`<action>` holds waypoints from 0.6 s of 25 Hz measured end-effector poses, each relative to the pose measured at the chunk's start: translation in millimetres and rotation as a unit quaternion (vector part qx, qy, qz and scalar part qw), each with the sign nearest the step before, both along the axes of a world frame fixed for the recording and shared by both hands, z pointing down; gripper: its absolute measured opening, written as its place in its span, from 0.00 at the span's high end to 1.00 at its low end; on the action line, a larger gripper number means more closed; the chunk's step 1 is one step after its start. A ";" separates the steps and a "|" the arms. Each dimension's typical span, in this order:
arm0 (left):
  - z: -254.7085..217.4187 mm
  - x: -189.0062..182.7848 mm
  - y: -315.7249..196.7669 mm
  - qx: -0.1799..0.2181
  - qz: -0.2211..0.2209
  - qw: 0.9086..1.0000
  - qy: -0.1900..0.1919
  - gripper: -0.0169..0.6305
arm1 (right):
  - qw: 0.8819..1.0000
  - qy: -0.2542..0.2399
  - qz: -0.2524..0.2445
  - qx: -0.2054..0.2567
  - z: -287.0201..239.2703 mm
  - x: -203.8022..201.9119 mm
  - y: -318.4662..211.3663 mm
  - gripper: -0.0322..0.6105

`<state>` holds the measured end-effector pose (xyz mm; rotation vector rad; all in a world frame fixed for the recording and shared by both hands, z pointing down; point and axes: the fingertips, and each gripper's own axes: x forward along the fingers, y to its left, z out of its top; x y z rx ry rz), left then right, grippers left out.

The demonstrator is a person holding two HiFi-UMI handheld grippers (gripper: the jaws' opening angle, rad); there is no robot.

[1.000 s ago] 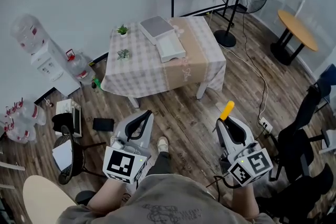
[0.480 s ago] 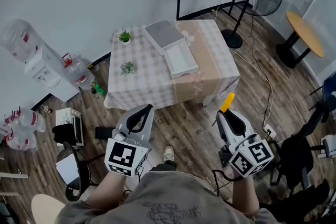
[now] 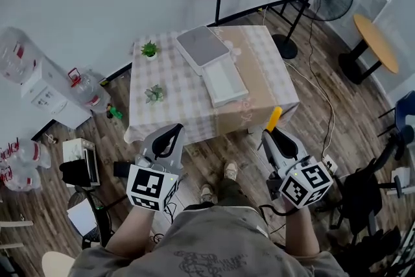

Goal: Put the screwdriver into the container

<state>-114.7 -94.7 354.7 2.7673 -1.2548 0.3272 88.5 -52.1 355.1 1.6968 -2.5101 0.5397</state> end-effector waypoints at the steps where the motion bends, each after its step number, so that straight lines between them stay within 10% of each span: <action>1: 2.6 -0.5 -4.8 -0.003 -0.002 1.000 0.001 0.97 | 1.000 0.000 0.000 -0.005 4.3 0.4 -5.3 0.80; 15: 39.2 41.4 -93.5 -0.036 -0.030 0.999 -0.025 0.97 | 0.997 -0.009 -0.042 -0.063 63.1 36.3 -114.1 0.80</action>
